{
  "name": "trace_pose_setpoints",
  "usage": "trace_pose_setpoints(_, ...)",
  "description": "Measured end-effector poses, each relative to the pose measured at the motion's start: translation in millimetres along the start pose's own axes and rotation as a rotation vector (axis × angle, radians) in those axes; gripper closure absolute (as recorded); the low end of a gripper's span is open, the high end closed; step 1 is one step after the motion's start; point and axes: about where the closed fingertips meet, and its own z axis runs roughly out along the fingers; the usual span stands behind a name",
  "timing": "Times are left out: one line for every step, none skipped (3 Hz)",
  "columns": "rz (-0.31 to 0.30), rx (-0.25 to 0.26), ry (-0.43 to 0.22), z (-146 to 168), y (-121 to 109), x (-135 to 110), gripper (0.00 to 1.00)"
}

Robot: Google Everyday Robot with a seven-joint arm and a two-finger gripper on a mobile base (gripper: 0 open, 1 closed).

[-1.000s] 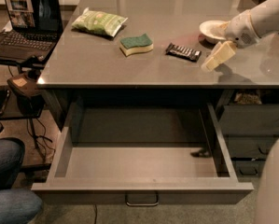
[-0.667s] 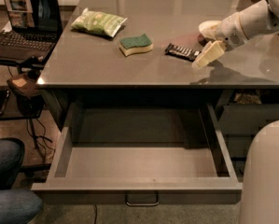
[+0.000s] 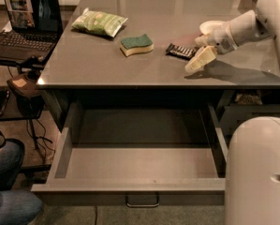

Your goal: Place rxbar chocolate into top drawer

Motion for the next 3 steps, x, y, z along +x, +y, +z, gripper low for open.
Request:
trace_pose_setpoints(0.000,0.003,-0.004,0.5,-1.8,-0.3,0.00)
trace_pose_setpoints(0.000,0.003,-0.004,0.6,-1.8,-0.3,0.19)
trace_pose_setpoints(0.000,0.003,-0.004,0.6,-1.8,-0.3,0.42)
